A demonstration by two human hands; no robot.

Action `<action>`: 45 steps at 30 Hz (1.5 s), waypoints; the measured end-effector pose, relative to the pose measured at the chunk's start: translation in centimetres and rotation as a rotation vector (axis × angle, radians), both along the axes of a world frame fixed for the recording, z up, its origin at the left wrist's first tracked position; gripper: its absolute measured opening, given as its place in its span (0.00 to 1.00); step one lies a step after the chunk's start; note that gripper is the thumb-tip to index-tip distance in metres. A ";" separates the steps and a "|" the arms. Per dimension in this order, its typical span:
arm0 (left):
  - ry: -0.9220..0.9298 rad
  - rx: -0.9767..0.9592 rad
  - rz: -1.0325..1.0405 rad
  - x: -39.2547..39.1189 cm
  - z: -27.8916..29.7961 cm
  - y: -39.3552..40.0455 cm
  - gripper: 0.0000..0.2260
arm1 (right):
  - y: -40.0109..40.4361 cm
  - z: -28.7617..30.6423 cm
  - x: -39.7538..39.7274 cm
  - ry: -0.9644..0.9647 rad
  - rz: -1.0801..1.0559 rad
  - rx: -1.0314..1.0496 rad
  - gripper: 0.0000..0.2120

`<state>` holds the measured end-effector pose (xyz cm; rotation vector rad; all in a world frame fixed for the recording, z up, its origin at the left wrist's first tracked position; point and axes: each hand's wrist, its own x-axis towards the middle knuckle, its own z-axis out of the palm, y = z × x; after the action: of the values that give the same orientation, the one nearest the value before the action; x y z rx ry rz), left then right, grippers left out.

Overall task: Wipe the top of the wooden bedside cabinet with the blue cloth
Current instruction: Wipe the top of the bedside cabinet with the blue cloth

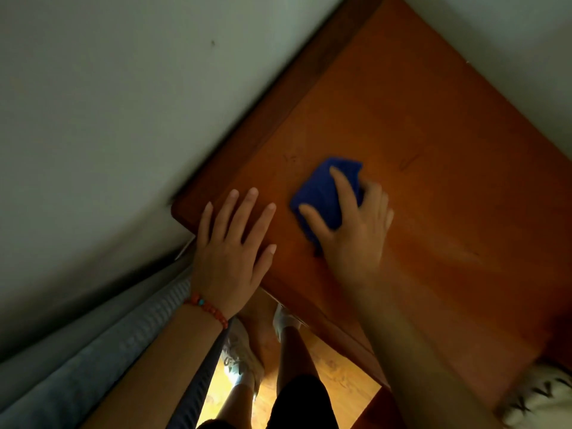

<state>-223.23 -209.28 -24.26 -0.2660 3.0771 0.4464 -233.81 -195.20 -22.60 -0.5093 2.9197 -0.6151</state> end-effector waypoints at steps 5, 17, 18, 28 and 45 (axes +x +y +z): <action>0.024 0.015 0.004 0.1 0.1 0.0 0.23 | -2.3 -0.1 -1.9 0.062 0.025 0.023 0.30; 0.090 0.014 0.186 1.9 -0.9 1.6 0.23 | 0.5 -0.2 1.7 0.061 0.211 0.004 0.29; 0.098 0.017 0.208 1.8 -1.0 1.8 0.23 | 0.8 -0.1 2.0 0.054 0.220 0.002 0.29; 0.114 0.005 0.500 2.9 -1.1 3.9 0.25 | -5.3 -0.6 -2.2 0.101 0.365 -0.029 0.30; 0.126 0.019 0.653 7.0 0.5 2.2 0.24 | -5.2 -0.1 3.5 0.078 0.511 -0.074 0.29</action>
<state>-216.24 -207.07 -23.74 -1.2986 3.0276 0.5117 -230.30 -200.39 -22.75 -1.2545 2.6666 -0.6361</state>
